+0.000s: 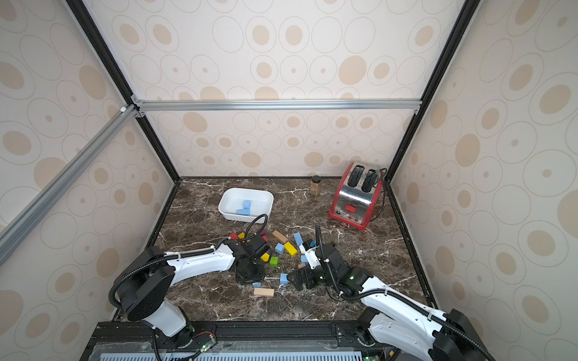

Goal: Pick out the blue building blocks
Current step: Pick up the building block from the center of the board.

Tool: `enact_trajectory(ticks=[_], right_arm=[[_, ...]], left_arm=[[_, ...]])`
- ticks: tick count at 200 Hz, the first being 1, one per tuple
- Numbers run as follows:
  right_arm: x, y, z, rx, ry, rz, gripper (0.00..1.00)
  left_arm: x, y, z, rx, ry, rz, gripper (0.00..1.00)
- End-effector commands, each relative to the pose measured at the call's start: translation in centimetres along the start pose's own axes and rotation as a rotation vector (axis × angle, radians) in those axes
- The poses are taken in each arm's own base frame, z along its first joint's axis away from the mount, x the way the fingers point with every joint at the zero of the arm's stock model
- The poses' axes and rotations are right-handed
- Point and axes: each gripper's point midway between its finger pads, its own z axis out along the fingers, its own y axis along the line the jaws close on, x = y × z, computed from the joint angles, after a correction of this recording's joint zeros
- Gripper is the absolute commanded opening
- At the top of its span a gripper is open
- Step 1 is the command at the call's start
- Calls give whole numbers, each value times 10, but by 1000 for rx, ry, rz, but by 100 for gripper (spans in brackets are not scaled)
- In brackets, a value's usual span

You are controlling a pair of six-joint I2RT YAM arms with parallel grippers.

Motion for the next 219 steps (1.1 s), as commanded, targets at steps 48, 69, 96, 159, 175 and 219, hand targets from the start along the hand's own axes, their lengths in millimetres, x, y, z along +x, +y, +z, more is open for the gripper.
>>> enact_trajectory(ticks=[48,69,96,159,175,219], right_arm=[[-1,4,6,-11,13,-11,100],[-1,4,6,-12,14,-11,100],[-2,4,6,-12,12,-14,100],[-1,2,4,-4,9,-12,100],[0,1,4,-1,6,-11,100],[-1,2,3,-1,2,-11,100]], left_arm=[[2,-4,-4,6,0,15,50],[3,-3,-3,5,6,16,50],[3,-3,-2,4,9,22,39],[8,6,-5,-39,25,31,31],[7,7,-7,-46,19,33,29],[0,5,-19,-60,-12,57,28]])
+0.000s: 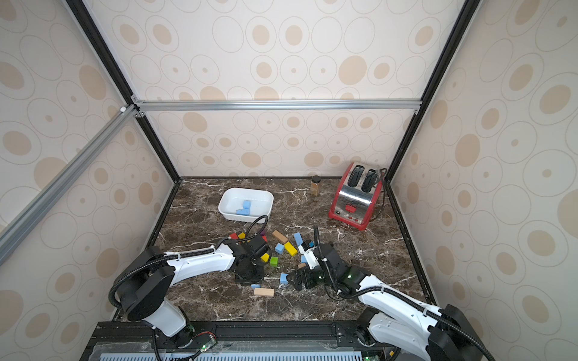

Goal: Pick out the blue building blocks
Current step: Pick up the building block from the center of the board, then place the building block in the storage box.

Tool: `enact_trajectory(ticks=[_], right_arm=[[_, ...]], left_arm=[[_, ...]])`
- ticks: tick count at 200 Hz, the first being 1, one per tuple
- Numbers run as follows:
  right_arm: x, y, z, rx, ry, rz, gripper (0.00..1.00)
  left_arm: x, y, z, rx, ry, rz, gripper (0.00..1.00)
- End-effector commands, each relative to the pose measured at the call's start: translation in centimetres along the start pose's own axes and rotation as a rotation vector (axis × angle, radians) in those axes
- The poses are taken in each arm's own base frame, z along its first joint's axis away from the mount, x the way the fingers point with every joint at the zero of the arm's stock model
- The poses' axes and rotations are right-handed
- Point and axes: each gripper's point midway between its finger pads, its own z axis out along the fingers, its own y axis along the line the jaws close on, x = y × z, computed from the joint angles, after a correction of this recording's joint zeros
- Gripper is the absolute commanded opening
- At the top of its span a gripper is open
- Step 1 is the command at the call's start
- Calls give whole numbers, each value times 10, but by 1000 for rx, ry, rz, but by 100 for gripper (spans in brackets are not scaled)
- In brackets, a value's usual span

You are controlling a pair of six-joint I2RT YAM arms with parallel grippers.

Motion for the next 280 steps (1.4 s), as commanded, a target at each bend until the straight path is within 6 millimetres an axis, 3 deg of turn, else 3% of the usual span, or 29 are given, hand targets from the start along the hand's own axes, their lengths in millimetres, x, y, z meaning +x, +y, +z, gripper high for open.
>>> enact_trajectory(ticks=[1,69,105,147,199,280], right_arm=[[-5,5,-3,-8,-23,-18,100],[-17,12,-5,-24,-45,-23,100],[-29,19,-10,-38,-68,-36,100],[-46,27,-17,-33,-99,-66,100],[-69,37,-21,-38,-132,-96,100],[-121,55,-18,-19,-147,-163,100]], left_arm=[[-5,-2,-17,-24,-36,32,28],[-21,-7,-43,-40,-111,67,27],[-32,-7,-59,-52,-157,78,18],[-49,0,-79,-48,-202,71,0],[-78,18,-113,-82,-265,72,0],[-127,27,-158,-93,-335,85,0]])
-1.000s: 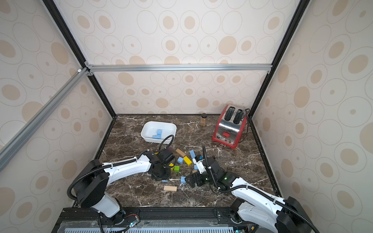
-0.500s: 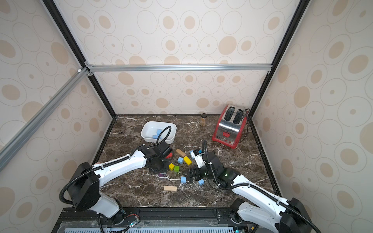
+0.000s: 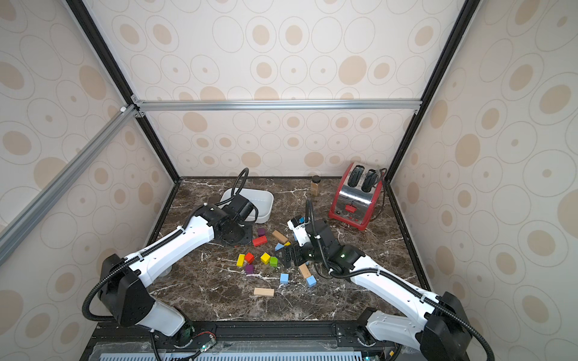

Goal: Pick out the blue building blocks
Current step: Place the building block in the storage box.

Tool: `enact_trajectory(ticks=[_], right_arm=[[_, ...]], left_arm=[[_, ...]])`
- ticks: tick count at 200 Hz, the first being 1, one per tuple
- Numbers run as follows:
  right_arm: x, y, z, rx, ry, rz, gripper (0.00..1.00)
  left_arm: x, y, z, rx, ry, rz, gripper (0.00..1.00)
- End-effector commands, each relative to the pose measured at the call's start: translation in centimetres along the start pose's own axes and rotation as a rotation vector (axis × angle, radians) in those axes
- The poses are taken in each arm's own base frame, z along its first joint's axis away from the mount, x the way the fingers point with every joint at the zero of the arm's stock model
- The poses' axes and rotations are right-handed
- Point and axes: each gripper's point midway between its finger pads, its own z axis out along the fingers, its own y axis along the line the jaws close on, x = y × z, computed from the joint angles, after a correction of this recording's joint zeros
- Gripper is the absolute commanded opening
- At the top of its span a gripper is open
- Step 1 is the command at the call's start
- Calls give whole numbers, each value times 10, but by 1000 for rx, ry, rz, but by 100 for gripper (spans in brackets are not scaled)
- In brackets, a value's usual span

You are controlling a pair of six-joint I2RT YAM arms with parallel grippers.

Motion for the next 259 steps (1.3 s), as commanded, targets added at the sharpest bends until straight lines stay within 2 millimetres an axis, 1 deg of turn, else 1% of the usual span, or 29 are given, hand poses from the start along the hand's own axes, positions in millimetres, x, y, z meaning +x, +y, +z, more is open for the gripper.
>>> enact_trajectory(ticks=[1,26,46,86,115,146,190,228,259], right_arm=[[-13,4,2,9,2,-41,100],[-31,5,9,13,-10,-46,100],[-44,2,14,26,-20,-38,100],[-70,-11,22,56,-63,6,100],[-87,-22,23,56,-108,44,100],[-101,-30,25,49,-119,58,100],[-118,-44,29,36,-120,79,100],[-128,-51,37,25,-117,75,100],[-129,-58,46,20,-102,83,100]], left_arm=[[-14,16,-9,-55,3,35,0],[-36,23,-15,-59,-24,28,0],[-52,29,-18,-64,-41,21,0],[-82,42,-20,-90,-71,14,0],[-102,51,-17,-102,-88,-4,0],[-123,61,-7,-127,-114,-27,0],[-151,62,4,-137,-157,-35,0],[-168,65,18,-150,-164,-25,0],[-187,68,31,-165,-171,-21,0]])
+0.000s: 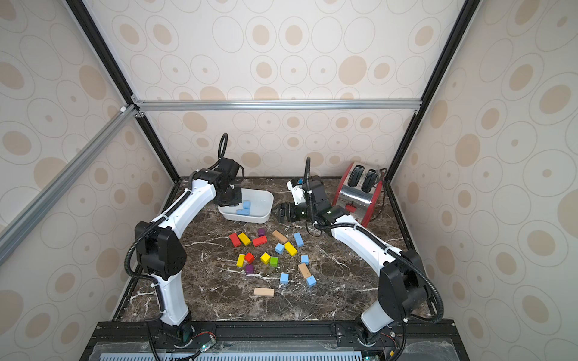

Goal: Pick out the blue building blocks
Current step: Place the building block in the storage box.

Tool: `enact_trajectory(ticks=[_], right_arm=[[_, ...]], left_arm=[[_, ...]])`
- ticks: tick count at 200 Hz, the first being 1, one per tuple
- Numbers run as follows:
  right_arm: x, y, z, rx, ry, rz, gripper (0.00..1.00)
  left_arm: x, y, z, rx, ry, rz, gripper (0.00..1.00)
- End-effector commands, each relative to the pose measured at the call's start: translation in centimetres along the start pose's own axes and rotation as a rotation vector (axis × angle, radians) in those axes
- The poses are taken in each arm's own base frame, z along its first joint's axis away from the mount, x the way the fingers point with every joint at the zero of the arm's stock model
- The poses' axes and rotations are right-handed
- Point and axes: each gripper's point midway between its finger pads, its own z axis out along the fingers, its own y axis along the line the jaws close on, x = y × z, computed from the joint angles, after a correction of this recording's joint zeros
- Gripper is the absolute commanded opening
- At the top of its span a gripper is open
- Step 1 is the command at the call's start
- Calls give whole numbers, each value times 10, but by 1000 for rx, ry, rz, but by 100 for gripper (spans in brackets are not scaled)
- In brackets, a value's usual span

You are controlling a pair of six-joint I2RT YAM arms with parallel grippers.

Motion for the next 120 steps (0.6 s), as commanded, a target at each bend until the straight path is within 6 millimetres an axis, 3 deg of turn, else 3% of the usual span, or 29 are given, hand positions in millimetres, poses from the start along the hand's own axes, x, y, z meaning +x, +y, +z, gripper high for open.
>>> enact_trajectory(ticks=[1,57,120], right_arm=[[-8,3,4,-31,-3,-15,100],[1,-10,20,-20,34,1,100],[8,-21,34,-27,62,19,100]], left_arm=[[-21,8,4,-26,-31,13,0],[-45,11,37,-13,-32,-13,0],[-51,16,73,13,7,-41,0]])
